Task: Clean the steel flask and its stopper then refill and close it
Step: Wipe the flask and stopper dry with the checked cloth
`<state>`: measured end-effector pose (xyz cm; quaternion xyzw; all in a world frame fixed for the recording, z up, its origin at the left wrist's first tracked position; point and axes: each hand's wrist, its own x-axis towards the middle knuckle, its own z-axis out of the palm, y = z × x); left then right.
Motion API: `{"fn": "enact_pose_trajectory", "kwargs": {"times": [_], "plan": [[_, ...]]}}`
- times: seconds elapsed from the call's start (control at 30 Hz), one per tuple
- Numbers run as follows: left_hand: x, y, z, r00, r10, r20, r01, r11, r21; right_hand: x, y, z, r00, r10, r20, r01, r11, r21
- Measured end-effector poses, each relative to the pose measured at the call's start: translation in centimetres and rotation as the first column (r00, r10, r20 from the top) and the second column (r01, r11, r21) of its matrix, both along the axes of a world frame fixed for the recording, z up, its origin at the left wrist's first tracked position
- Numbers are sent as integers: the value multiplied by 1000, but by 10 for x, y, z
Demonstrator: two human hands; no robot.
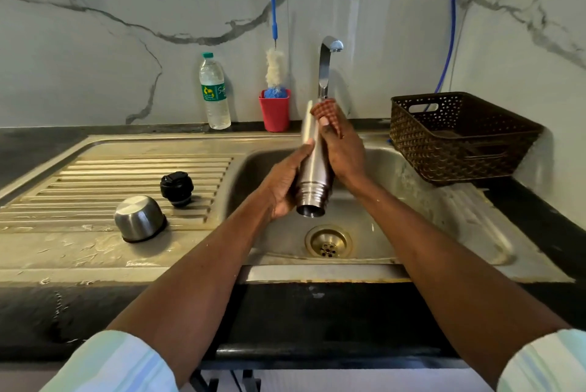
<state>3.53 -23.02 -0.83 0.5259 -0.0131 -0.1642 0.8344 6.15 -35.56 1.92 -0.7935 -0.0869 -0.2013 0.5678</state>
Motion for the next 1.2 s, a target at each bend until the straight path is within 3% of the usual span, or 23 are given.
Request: {"fn": "enact_pose_trajectory", "kwargs": {"times": [0.1,0.2,0.37,0.47,0.53,0.67,0.8,1.0,1.13,1.2], "plan": [[-5,-11,-1,997,-83,-11,83,994,76,14,-19,2,992,-123,6,122,990,76],[-6,-13,-1,993,-115,21,115,993,16,16,-24,2,993,-114,-5,114,989,93],[8,1,1,998,42,-40,-49,982,-184,-11,11,-2,995,94,43,-85,982,-169],[19,19,2,975,203,-94,-222,915,-337,-33,38,-8,970,241,22,-222,922,-319],[19,34,6,953,283,-104,-300,855,-423,-42,53,-14,956,283,83,-216,863,-457],[19,54,7,971,234,-56,-233,851,-471,-47,60,-17,938,325,124,-231,847,-479],[12,43,10,991,131,-34,-135,945,-297,-42,48,-4,969,245,37,-234,952,-196],[-3,10,10,997,-62,-43,59,996,-69,-8,9,5,998,22,56,-21,999,-34],[-7,6,5,980,-199,14,186,936,300,15,-20,6,983,-181,32,180,983,22],[-7,3,2,969,-236,77,179,881,438,14,-30,5,975,-222,-3,221,973,-67]]}}
